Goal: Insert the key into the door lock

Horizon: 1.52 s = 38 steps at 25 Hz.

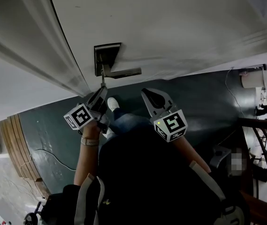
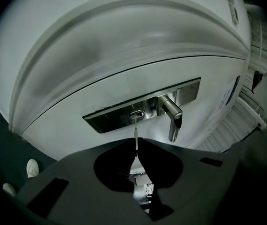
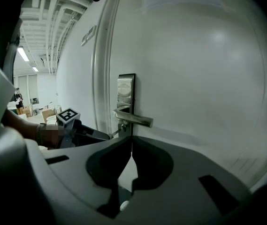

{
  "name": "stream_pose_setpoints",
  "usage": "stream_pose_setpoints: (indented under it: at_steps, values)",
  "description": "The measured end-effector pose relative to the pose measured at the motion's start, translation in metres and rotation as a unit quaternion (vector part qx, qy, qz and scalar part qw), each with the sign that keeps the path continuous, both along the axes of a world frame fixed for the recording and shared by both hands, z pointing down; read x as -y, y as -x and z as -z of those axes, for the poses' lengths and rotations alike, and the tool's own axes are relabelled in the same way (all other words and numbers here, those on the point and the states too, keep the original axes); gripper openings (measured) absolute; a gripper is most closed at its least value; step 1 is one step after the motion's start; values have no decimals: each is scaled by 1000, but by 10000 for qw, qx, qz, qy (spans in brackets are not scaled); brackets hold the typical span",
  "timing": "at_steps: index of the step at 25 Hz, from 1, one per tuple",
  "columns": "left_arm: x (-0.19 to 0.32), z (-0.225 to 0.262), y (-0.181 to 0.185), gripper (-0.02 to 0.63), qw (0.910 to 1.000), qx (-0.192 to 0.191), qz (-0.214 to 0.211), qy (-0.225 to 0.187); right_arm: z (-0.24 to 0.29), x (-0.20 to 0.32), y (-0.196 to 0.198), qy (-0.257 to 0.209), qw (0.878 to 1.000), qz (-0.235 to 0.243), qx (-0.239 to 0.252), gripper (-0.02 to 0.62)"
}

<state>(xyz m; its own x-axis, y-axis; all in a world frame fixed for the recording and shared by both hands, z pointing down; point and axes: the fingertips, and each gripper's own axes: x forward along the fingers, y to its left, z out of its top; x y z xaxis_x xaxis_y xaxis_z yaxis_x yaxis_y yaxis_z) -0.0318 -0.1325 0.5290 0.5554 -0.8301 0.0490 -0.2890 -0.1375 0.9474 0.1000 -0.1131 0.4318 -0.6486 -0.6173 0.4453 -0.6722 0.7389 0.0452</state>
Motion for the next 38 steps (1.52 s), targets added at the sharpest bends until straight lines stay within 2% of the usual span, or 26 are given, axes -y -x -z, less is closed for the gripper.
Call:
stream_pose_setpoints:
  at_steps: [24, 27, 31, 38]
  values:
    - [5, 4, -5, 28, 9994, -266, 51, 235, -2, 6, -3, 39, 10000, 1, 1, 17]
    - [5, 7, -8, 28, 9991, -386, 47, 174, -1, 6, -3, 32, 10000, -4, 19, 17]
    - [4, 5, -5, 28, 9993, -222, 100, 294, -1, 7, -3, 30, 10000, 0, 19, 17]
    - [8, 4, -6, 28, 9993, -246, 138, 264, -3, 8, -1, 43, 10000, 8, -8, 17]
